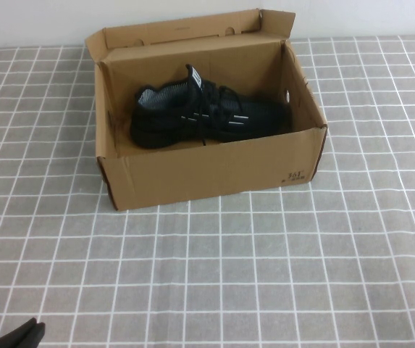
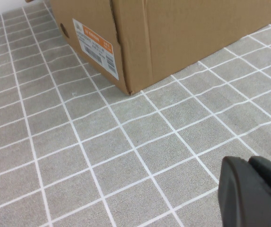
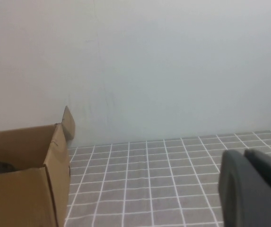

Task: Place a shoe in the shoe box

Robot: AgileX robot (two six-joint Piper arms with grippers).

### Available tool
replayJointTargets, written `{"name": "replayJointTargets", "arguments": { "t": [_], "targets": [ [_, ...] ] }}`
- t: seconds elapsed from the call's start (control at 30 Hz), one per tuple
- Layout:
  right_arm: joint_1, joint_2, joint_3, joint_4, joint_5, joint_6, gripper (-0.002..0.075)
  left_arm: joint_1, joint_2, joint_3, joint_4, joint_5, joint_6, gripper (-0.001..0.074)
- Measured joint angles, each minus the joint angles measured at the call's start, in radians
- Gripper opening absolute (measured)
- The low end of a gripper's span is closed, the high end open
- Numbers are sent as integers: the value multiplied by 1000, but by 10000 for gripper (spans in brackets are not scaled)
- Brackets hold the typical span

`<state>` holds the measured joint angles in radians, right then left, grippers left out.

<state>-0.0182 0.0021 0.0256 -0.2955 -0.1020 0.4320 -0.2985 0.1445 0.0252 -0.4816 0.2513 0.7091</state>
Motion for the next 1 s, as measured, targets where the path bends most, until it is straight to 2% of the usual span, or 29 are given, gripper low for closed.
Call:
{"name": "replayJointTargets", "arguments": {
  "t": [0.1,0.23,0.33,0.57,0.77,1.0],
  "targets": [
    [0,-9,0,94,23,-56,-16,0,0,0,0,0,0,0],
    [0,-9,0,391,92,-365,-16,0,0,0,0,0,0,0],
    [2,-9,0,458,146,-474,-16,0,0,0,0,0,0,0],
    [75,-9,0,444,236,-505,-16,0,0,0,0,0,0,0],
    [50,-9,0,379,332,-426,-16,0,0,0,0,0,0,0],
    [48,-9,0,373,436,-448,-16,0,0,0,0,0,0,-1]
  ]
}}
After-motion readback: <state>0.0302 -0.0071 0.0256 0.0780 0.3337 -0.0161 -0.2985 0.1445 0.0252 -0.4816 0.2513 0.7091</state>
